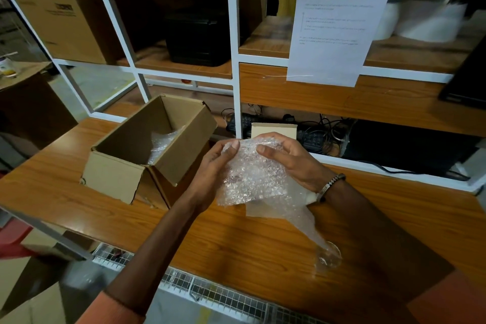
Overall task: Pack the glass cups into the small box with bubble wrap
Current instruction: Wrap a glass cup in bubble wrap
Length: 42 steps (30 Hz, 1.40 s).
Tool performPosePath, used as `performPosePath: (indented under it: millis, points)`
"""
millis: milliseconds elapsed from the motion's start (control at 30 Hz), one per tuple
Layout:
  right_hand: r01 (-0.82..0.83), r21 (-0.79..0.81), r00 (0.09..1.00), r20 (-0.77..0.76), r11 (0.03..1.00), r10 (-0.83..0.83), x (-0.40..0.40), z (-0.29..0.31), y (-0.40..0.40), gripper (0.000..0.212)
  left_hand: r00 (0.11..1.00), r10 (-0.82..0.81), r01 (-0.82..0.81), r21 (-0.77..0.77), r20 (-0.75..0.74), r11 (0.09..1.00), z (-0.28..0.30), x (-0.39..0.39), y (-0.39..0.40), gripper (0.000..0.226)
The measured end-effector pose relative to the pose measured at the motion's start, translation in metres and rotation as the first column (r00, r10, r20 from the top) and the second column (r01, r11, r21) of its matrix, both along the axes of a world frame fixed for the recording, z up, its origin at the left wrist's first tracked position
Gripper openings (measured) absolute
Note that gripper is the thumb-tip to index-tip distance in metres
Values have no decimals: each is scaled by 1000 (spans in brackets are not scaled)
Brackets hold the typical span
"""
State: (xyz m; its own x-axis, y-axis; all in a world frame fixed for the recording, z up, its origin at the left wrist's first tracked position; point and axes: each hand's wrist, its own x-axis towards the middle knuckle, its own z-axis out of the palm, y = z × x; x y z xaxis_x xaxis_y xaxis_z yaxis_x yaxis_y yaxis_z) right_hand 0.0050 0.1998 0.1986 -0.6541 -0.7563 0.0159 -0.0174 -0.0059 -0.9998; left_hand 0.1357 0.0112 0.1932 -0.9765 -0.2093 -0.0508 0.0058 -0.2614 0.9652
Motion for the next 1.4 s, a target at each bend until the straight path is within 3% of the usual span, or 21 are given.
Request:
performPosePath:
  millis: [67,167,333,433,533,633,767,933,1067,1167,1267,1400]
  points:
    - [-5,8,1000,12,1000,5,0,1,-1,40,999,-45,45,-20,6,999,-2,0,0,53]
    - [-79,47,989,126,996,72,3,4,-1,42,1000,-16,16,-207,1,978,-4,0,1,67]
    - [-27,248,991,136,968,-7,6,1,-5,68,997,-42,7,-510,-58,860,-6,1,4,72]
    - [-81,272,972,233,959,16,10,3,-6,47,996,-85,63,-422,-34,904,-6,4,6,60]
    - [-164,197,930,359,966,85,3,-1,1,60,999,-35,30,-288,-13,957,-2,6,4,52]
    - [-167,177,959,259,970,118,-1,4,8,57,999,15,-8,-203,32,979,-2,9,-1,45]
    - [-136,164,989,71,977,126,1,12,9,56,998,20,-9,-180,61,984,0,7,3,54]
    - [-71,78,993,98,994,64,4,13,7,60,994,-71,74,-32,84,997,2,8,1,45]
    - [-18,98,995,101,995,8,4,12,6,61,999,-21,28,-145,46,989,4,6,0,62]
    - [54,122,989,132,991,-71,3,4,1,84,999,-4,0,-143,-34,990,6,7,2,56]
    - [-40,40,969,244,998,29,3,6,5,66,998,9,-20,-174,-66,985,4,8,-1,58]
    - [-105,40,948,306,994,88,5,9,1,61,995,10,-29,-193,-99,981,-1,9,-2,60]
